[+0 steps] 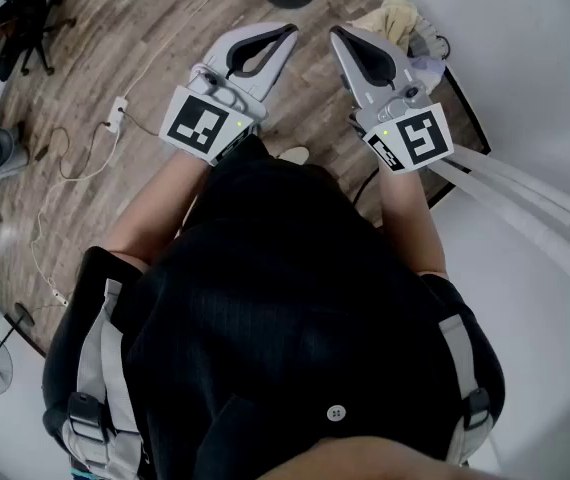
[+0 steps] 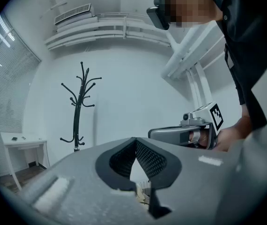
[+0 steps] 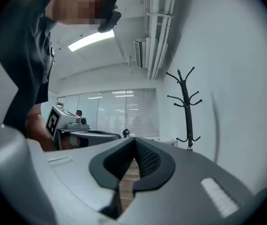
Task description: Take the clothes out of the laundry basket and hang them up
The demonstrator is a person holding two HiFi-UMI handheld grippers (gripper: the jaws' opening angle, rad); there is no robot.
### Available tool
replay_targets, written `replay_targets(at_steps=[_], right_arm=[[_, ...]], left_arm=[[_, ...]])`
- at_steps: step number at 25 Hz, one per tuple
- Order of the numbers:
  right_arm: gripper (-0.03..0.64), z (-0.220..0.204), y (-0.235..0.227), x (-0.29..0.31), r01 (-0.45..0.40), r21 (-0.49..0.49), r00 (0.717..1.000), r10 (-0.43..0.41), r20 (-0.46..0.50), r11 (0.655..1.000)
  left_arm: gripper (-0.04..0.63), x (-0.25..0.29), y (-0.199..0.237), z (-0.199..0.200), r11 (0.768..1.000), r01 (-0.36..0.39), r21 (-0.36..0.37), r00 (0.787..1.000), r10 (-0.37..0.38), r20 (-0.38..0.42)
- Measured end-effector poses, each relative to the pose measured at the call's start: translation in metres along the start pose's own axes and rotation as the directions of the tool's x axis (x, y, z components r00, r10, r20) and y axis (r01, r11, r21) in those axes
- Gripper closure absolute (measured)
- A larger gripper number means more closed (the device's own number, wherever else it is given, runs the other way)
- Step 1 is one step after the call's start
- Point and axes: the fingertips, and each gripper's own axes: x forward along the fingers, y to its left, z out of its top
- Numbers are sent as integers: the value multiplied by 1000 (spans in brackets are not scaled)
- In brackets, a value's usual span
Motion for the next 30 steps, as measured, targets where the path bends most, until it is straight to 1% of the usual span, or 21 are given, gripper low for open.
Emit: replay_targets(at_steps=[9, 14, 17, 22, 24, 25, 26, 27, 28, 30], right_arm=[[618, -4, -3, -7, 35, 2, 999, -35, -19, 999], [618, -8, 1, -8, 45, 30, 999, -44, -20, 999], [618, -11, 3, -11, 43, 41, 999, -43, -19, 998], [618, -10, 8, -16, 41, 34, 999, -40, -22, 999], [616, -9, 5, -16, 65, 26, 998, -64, -16, 998], [572, -8, 0, -17, 97, 21, 995, -96, -12, 995], [448, -7, -5, -19, 135, 18, 991, -135, -5, 991], [300, -6, -11, -21, 170, 19, 985, -170, 4, 985], [191, -4, -15, -24, 199, 21, 980, -199, 15, 980], [109, 1, -22, -29, 237, 12, 971, -237, 29, 971]], left_arm=[[595, -7, 3, 4, 1000, -8, 8, 1000, 8, 2], [595, -14, 4, -1, 1000, -8, -5, 1000, 8, -2], [595, -16, 2, -2, 1000, -10, 7, 1000, 10, 0], [595, -18, -1, -5, 1000, -13, 14, 1000, 13, -13], [595, -18, -1, -4, 1000, -14, 8, 1000, 14, -17], [594, -17, -2, -4, 1000, -14, 2, 1000, 14, -16], [530, -16, -2, -3, 1000, -14, -4, 1000, 14, -10], [408, -16, -2, -3, 1000, -18, -7, 1000, 18, 0], [297, -17, 0, -1, 1000, -28, -9, 1000, 28, 9], [179, -18, 5, 4, 999, -49, 0, 999, 49, 24]])
